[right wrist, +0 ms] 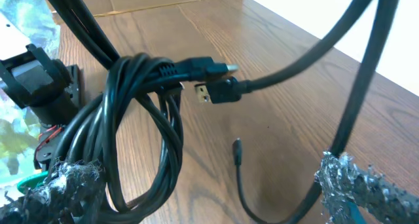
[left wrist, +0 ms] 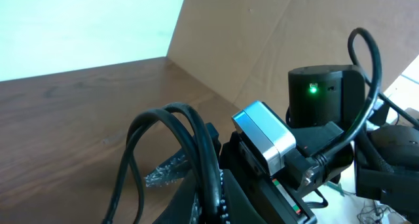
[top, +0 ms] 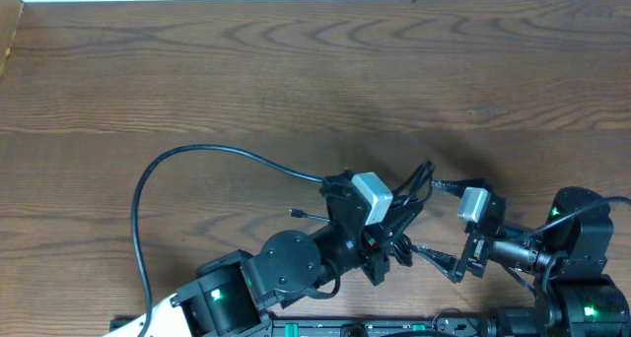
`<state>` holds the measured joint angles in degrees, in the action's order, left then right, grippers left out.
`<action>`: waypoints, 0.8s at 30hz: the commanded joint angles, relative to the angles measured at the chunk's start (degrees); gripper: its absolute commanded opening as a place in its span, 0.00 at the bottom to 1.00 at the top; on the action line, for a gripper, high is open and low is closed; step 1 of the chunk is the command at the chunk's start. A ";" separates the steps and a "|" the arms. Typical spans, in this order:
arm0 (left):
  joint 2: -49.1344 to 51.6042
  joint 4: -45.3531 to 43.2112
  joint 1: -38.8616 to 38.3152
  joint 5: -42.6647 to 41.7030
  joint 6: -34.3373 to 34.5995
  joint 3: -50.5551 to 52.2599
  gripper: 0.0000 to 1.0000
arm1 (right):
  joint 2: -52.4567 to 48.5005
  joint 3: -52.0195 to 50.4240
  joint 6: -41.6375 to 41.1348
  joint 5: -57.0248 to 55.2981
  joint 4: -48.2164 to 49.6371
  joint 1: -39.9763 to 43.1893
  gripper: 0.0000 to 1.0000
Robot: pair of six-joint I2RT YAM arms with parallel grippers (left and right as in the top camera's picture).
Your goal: Untangle cables
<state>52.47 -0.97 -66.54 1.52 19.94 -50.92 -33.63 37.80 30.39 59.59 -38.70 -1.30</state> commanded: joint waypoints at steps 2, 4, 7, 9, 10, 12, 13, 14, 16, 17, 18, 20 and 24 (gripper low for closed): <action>1.18 -2.58 -0.04 -2.58 0.76 0.04 0.07 | 0.17 1.09 0.55 0.35 0.15 0.13 0.99; 1.81 -3.91 -0.04 -4.22 0.76 0.04 0.07 | 0.17 1.09 0.55 0.33 0.17 0.13 0.99; 2.45 -5.22 -0.04 -6.36 0.76 0.04 0.08 | 0.17 1.09 0.39 -1.73 0.28 0.13 0.99; 2.60 -5.86 -0.04 -8.04 0.76 0.04 0.07 | 0.17 1.07 -0.81 -4.13 0.31 0.13 0.99; 2.60 -6.05 -0.04 -8.66 0.76 0.04 0.08 | 0.17 1.07 -1.46 -5.27 0.31 0.13 0.99; 2.56 -6.32 -0.04 -9.29 0.76 0.04 0.07 | 0.17 1.07 -2.29 -6.82 0.37 0.13 0.99; 2.56 -6.54 -0.04 -9.84 0.76 0.04 0.08 | 0.17 1.07 -2.60 -7.26 0.44 0.13 0.99; 2.58 -6.91 -0.04 -10.32 0.87 0.04 0.08 | 0.17 1.07 -3.06 -7.63 0.57 0.13 0.99; 2.58 -7.32 -0.09 -11.28 1.18 0.04 0.08 | 0.00 1.07 -4.59 -8.07 1.27 0.13 0.99; 2.62 -7.41 -0.09 -11.63 1.20 0.04 0.07 | -0.15 1.07 -5.33 -8.07 1.81 0.11 0.99; 2.62 -7.34 -0.09 -11.63 1.20 0.04 0.07 | -0.37 1.07 -6.10 -8.04 2.38 0.11 0.99; 2.84 -7.28 -0.09 -11.63 1.20 0.04 0.08 | -0.79 1.07 -7.50 -8.02 3.23 0.11 0.99; 3.21 -7.32 -0.09 -11.63 1.25 0.04 0.07 | -1.66 1.07 -7.67 -7.76 3.34 0.09 0.99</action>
<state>55.64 -7.44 -66.54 -8.73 20.99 -50.92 -34.61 37.80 24.64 52.45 -35.48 -1.30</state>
